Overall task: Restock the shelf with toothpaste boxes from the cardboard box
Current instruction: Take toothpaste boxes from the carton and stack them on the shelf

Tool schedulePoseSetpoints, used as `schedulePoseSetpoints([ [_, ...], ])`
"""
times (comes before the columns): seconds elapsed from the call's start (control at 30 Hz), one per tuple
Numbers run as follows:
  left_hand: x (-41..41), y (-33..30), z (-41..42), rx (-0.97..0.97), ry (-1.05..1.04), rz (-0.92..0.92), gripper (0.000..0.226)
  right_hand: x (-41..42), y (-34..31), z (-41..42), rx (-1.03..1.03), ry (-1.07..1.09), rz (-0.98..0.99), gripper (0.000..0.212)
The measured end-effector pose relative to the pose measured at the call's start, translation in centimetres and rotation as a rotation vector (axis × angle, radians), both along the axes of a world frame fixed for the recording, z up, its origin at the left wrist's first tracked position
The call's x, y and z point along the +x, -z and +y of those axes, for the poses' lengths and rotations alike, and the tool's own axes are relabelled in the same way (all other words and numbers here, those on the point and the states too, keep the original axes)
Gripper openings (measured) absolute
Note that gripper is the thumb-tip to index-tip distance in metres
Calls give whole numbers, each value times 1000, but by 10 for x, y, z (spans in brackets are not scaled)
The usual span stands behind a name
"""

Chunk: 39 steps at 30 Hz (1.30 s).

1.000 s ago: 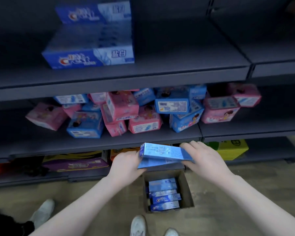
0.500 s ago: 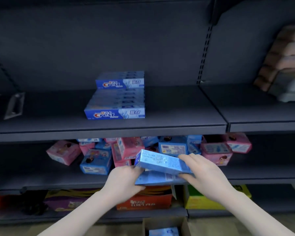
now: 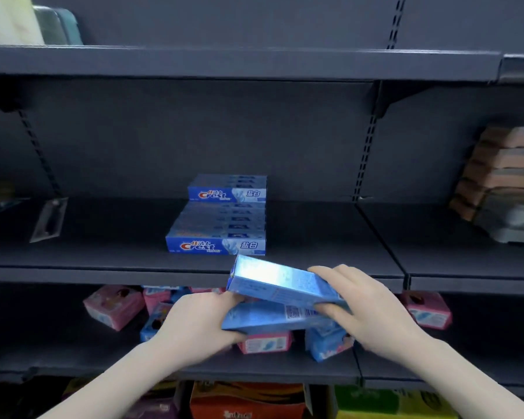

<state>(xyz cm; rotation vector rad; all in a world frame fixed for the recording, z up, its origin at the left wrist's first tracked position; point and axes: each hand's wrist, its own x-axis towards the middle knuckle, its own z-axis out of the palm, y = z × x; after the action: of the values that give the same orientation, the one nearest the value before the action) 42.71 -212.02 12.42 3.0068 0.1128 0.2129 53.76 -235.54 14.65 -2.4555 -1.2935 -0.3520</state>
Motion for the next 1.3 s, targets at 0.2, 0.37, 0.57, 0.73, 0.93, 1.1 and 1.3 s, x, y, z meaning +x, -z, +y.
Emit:
schedulePoseSetpoints([
  [0.2, 12, -29, 34, -13, 1, -9, 58, 18, -23, 30, 87, -3, -57, 59],
  [0.37, 33, -47, 74, 13, 19, -55, 53, 37, -42, 58, 143, 31, -26, 51],
  [0.57, 63, -72, 114, -13, 7, -90, 41, 61, -46, 77, 171, 125, 26, 50],
  [0.73, 97, -76, 143, -65, -5, -62, 40, 77, -38, 86, 189, 201, 59, 47],
  [0.93, 128, -70, 159, -68, 14, 17, 41, 89, -29, 88, 239, 279, 111, 44],
  [1.1, 147, -58, 167, -177, 43, 62, 38, 95, -24, 84, 241, 325, 145, 46],
  [1.3, 156, -41, 172, -294, 69, 37, 41, 100, -19, 82, 228, 360, 165, 45],
])
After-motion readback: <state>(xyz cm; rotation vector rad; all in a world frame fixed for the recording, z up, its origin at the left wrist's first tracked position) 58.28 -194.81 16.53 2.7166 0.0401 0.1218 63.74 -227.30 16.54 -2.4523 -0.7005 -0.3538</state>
